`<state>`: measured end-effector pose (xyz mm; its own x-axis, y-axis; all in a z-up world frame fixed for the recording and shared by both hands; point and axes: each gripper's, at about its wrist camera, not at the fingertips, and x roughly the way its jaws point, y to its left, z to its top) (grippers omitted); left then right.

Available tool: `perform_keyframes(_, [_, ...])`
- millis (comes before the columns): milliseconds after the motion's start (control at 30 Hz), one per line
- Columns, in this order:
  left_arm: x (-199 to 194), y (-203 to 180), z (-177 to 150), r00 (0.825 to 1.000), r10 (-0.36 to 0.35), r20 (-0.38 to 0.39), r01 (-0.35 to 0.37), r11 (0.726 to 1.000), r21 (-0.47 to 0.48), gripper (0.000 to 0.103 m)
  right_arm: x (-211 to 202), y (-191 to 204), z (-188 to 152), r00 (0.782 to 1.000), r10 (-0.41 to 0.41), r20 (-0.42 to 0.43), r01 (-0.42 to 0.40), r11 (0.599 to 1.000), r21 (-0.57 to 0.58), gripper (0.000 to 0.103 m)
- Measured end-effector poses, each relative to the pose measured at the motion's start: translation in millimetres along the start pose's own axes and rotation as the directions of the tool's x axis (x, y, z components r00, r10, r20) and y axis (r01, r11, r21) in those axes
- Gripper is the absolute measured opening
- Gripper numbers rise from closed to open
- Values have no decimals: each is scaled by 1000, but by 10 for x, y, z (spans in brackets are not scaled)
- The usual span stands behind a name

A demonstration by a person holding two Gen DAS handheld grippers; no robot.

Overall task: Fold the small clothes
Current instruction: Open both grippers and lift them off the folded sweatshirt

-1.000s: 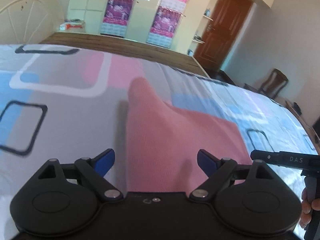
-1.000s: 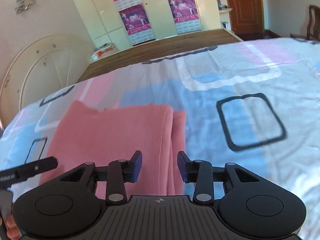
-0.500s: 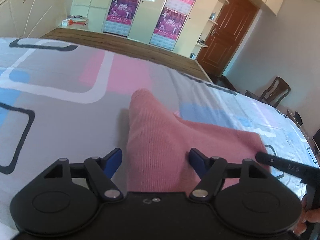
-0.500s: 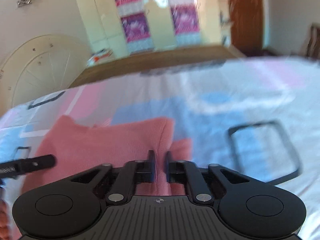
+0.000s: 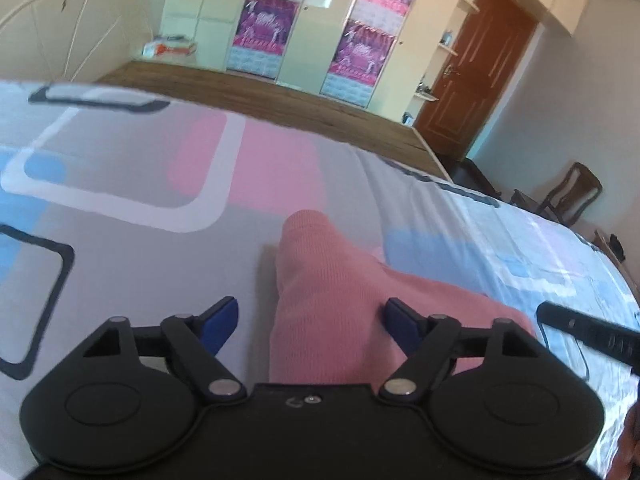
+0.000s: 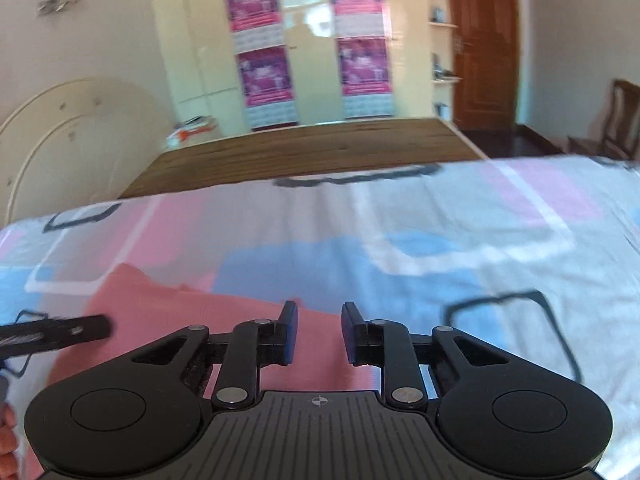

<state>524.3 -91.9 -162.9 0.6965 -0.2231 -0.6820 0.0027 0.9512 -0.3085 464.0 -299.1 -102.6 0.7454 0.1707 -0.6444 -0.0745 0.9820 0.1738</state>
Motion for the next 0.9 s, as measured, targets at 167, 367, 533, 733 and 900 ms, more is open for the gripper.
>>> perform_keyframes(167, [148,91,-33,1000,13,-10,-14,997,-76,69,344,196,-127,997,-42,-63,38,997,-71,24])
perform_keyframes(367, [229,17,-59,997,63,-40,-64,997,-34,73,529,173,-270,989,-132,-62,122,981,-152,24])
perform_keyframes(533, [53,-81,-4,990,130,-61,-131,991,-12,81,417,78,-223,994,-85,-65,80,994,-74,24])
perform_keyframes(733, [-167,-198,-103,987,158,-32,-156,986,63,81,-35,155,-222,999,-2,-45,1,999,-37,24])
perform_keyframes(900, [-324,-306,-174,987,162,-19,-159,981,109,81,-252,295,-360,998,26,-54,-30,997,-65,24])
